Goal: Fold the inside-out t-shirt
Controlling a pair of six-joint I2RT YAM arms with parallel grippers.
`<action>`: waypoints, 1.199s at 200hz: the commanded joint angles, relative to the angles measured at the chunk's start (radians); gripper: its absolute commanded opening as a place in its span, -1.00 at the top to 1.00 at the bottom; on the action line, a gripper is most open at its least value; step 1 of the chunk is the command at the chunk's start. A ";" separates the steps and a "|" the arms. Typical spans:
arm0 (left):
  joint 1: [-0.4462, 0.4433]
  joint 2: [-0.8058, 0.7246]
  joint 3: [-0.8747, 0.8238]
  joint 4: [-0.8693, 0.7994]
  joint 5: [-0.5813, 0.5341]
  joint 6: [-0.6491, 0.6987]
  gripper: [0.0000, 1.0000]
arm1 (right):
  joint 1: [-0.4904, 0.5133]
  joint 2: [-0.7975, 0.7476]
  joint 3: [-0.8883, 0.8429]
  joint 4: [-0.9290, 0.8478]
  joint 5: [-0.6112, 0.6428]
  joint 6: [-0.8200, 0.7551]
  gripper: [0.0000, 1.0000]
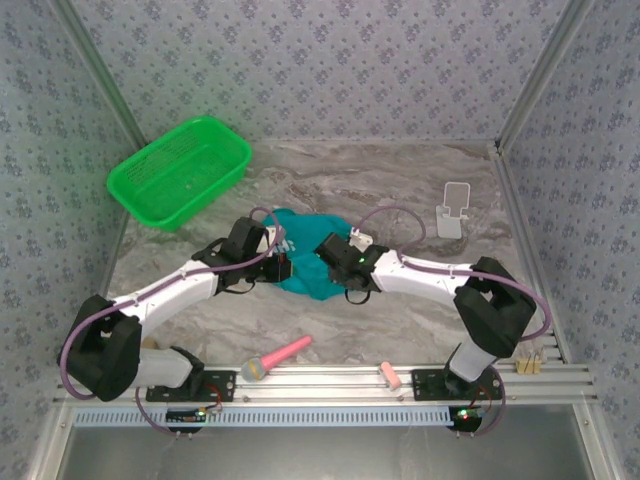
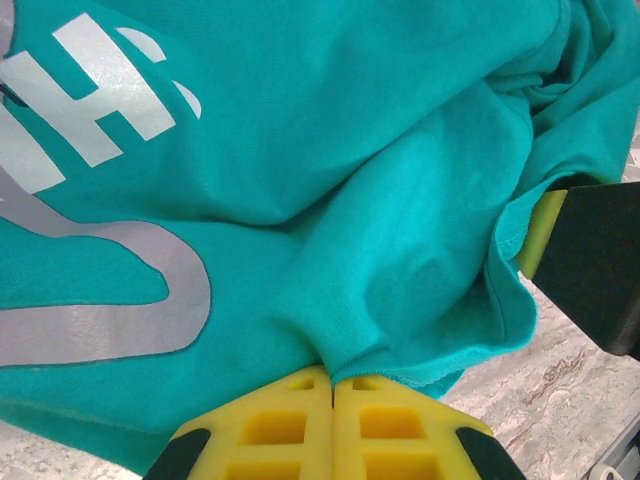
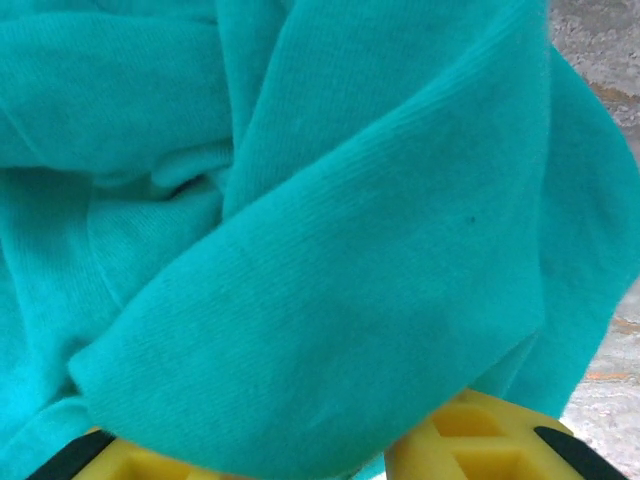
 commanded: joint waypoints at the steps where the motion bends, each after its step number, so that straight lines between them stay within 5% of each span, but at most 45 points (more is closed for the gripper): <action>1: 0.004 -0.006 0.021 0.025 0.026 -0.013 0.91 | -0.003 0.009 -0.010 0.029 0.025 0.050 0.28; 39: 0.007 -0.009 0.025 0.024 0.029 -0.010 0.91 | -0.002 -0.024 -0.034 0.035 0.033 0.097 0.63; 119: 0.008 0.005 0.021 0.041 0.041 -0.017 0.91 | 0.004 -0.020 -0.034 0.056 -0.031 0.143 0.66; 150: 0.009 0.003 0.019 0.040 0.041 -0.013 0.91 | 0.018 -0.020 -0.012 0.032 -0.037 0.154 0.27; 184: 0.010 0.008 0.013 0.053 0.041 -0.017 0.91 | 0.039 -0.041 -0.037 0.070 -0.020 0.160 0.62; 240: 0.010 0.007 0.002 0.067 0.048 -0.020 0.91 | 0.038 -0.015 -0.032 0.080 -0.015 0.164 0.66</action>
